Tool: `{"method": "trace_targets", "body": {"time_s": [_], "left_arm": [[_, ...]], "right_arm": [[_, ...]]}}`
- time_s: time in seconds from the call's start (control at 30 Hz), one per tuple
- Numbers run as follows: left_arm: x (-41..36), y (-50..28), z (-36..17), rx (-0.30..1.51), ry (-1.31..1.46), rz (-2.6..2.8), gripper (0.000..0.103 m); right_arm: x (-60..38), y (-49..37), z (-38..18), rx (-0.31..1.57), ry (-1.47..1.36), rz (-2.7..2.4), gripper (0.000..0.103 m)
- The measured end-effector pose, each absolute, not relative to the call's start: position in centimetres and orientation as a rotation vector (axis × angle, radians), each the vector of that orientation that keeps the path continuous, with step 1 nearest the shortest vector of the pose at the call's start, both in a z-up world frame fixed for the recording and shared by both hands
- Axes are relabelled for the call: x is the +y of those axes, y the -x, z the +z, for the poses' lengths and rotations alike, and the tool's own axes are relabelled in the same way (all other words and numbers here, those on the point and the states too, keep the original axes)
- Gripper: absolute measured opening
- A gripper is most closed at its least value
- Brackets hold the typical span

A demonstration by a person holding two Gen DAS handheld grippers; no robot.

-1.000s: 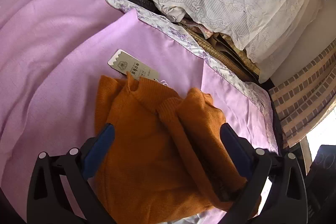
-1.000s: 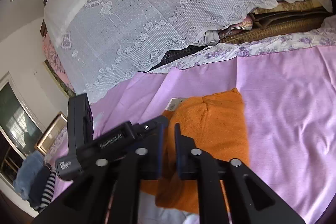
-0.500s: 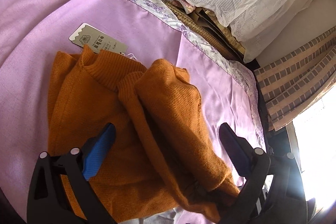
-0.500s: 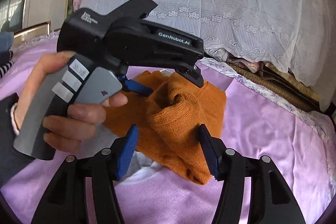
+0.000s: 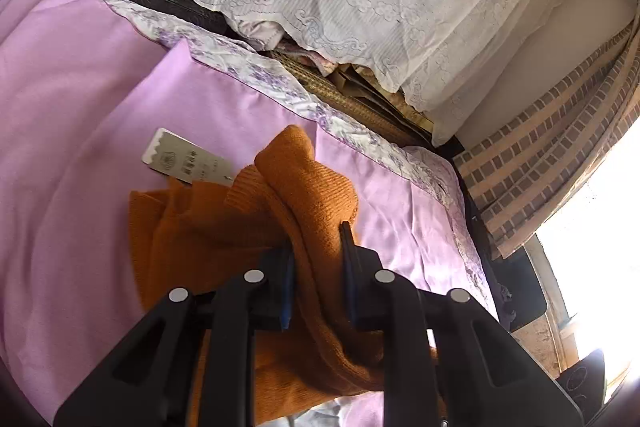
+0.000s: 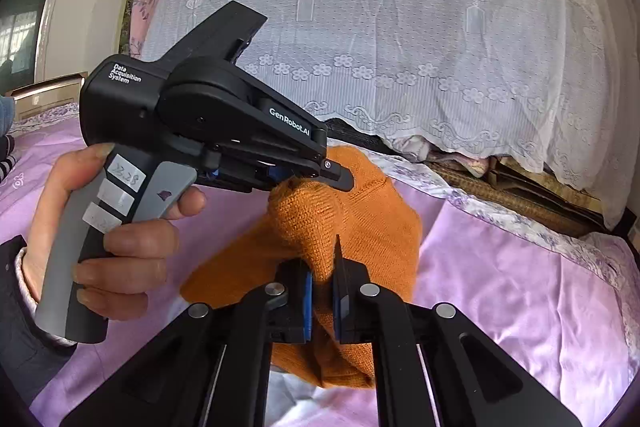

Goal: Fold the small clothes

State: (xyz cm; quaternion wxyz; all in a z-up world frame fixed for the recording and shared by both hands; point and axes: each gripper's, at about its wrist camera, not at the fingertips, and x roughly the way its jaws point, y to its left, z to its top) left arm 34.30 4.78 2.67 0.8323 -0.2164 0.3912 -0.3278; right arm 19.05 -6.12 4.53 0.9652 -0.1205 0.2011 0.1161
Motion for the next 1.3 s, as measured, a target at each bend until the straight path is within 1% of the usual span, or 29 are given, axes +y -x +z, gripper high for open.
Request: {"method": "trace_targets", "body": {"time_s": [0.13,0.27,0.33,0.37,0.4,0.43,0.47,0.53,0.6,0.73,0.77,0.8,0.9,0.97,1.1,1.2,1.3], "left_arm": [[7.4,-35.3,0.6,0.884,0.480,-0.603,0.018],[8.9,-36.6,-3.9,1.014,0.525,-0.525,0.020],[9.7,-36.7,-4.4,1.019,0.585,-0.540,0.022],[9.9,-36.6,-4.3,1.013,0.589,-0.538,0.023],[10.0,-36.4,-4.1,1.003,0.573,-0.522,0.026],[10.1,-36.1,-3.8,0.992,0.546,-0.489,0.030],[10.1,-35.7,-3.4,0.980,0.511,-0.447,0.038],[10.2,-35.0,-2.4,0.944,0.446,-0.398,0.040],[10.3,-34.2,-1.2,0.905,0.401,-0.372,0.040],[10.9,-32.3,1.5,0.828,0.378,-0.371,0.047],[10.9,-31.8,2.2,0.813,0.375,-0.383,0.050],[10.9,-31.3,2.8,0.799,0.372,-0.399,0.055],[9.7,-29.9,4.1,0.780,0.351,-0.467,0.064],[8.3,-29.4,4.2,0.789,0.332,-0.508,0.068],[5.7,-29.3,2.3,0.858,0.318,-0.563,0.069],[4.7,-29.4,0.2,0.904,0.279,-0.521,0.069],[5.0,-29.3,-1.0,0.907,0.234,-0.459,0.069]], "right_arm": [[-2.9,-20.0,3.2,0.442,0.277,0.289,0.008],[-0.3,-20.9,0.1,0.547,0.383,0.325,0.008],[0.1,-21.0,-0.2,0.574,0.407,0.327,0.009],[0.0,-21.0,-0.2,0.583,0.403,0.331,0.011],[-0.1,-21.2,-0.4,0.605,0.398,0.340,0.015],[-0.1,-21.4,-0.8,0.634,0.394,0.355,0.017],[0.0,-21.7,-1.0,0.650,0.397,0.363,0.018],[0.0,-21.5,-1.0,0.644,0.399,0.374,0.023],[-0.3,-21.3,-0.8,0.653,0.375,0.412,0.033],[-2.4,-20.7,0.6,0.682,0.241,0.537,0.035],[-3.3,-20.8,1.2,0.690,0.199,0.572,0.033],[-4.2,-20.8,1.8,0.692,0.163,0.590,0.033],[-8.0,-21.5,3.6,0.670,0.030,0.560,0.033],[-11.1,-22.5,4.3,0.667,-0.104,0.531,0.033],[-15.7,-24.3,4.0,0.673,-0.369,0.473,0.026],[-16.6,-25.9,3.2,0.688,-0.487,0.485,0.026],[-16.0,-28.7,2.4,0.715,-0.570,0.539,0.025]]}}
